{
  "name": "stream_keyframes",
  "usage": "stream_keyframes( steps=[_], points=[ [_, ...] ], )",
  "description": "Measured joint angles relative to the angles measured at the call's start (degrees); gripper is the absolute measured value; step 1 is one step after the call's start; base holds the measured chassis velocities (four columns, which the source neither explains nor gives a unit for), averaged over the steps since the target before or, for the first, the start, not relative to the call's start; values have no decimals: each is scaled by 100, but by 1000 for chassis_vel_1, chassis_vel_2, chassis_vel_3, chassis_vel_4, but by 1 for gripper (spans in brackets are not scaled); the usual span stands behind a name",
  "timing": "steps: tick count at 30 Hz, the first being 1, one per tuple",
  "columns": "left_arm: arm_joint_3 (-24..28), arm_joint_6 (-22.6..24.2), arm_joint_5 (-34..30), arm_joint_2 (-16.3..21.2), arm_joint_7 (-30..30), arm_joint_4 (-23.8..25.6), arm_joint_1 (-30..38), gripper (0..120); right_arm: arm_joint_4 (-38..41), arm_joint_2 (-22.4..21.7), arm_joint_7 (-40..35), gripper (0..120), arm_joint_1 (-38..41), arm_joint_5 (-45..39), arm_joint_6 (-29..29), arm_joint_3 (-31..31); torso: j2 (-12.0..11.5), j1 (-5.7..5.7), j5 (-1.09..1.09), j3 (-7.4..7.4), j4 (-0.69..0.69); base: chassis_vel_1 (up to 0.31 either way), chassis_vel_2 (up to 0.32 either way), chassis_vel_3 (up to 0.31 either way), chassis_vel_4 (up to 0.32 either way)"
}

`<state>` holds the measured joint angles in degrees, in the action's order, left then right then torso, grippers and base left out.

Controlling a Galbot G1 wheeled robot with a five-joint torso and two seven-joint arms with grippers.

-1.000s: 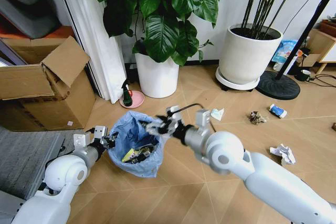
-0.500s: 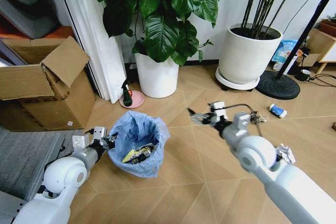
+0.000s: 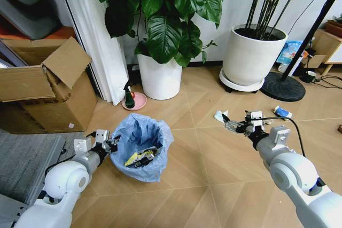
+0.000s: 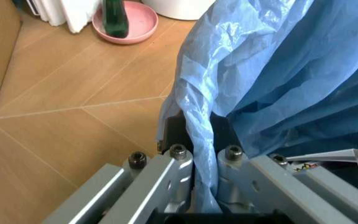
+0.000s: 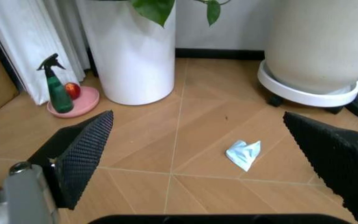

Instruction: Pick up the trash bin and place the garbage on the floor into it.

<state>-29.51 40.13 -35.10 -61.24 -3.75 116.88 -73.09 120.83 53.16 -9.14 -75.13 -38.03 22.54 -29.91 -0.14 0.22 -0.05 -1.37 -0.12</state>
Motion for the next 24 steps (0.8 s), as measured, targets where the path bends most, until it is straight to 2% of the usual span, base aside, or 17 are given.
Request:
stream_keyframes(
  steps=[7, 10, 13, 15, 21, 23, 24],
  points=[
    [-24, 0, 3, 10, 2, 53, -49, 0, -7, 53, -4, 100, 28, -9, -2, 44, 0, 0, 2, 0, 2, -104, -101, 135, 105],
    [-24, 0, 3, 1, 3, 67, -68, 0, -17, 59, -9, 100, 43, -11, -7, 70, 0, 0, -5, -1, -1, -170, -215, 204, 181],
    [-20, 0, 4, -4, 5, 80, -71, 0, -24, 62, -12, 100, 44, -18, -7, 84, 0, 1, 8, -1, 0, -211, -230, 210, 207],
    [-4, 0, 4, -13, 8, 83, -73, 0, -28, 66, -15, 100, 40, -22, -11, 89, 0, 0, -3, 0, -2, -202, -229, 220, 202],
    [12, 0, 9, -9, 9, 101, -73, 0, -41, 96, -18, 100, 12, -39, -16, 99, 0, 1, 4, -1, -1, -194, -204, 198, 203],
    [12, -1, 9, -7, 9, 102, -73, 0, -43, 98, -18, 100, 10, -40, -16, 101, 0, 1, 4, -1, -2, -194, -182, 198, 184],
    [12, -1, 7, -2, 10, 107, -77, 0, -43, 103, -18, 100, 7, -45, -18, 109, 0, 1, -3, 0, -1, -179, -200, 190, 200]
  ],
)
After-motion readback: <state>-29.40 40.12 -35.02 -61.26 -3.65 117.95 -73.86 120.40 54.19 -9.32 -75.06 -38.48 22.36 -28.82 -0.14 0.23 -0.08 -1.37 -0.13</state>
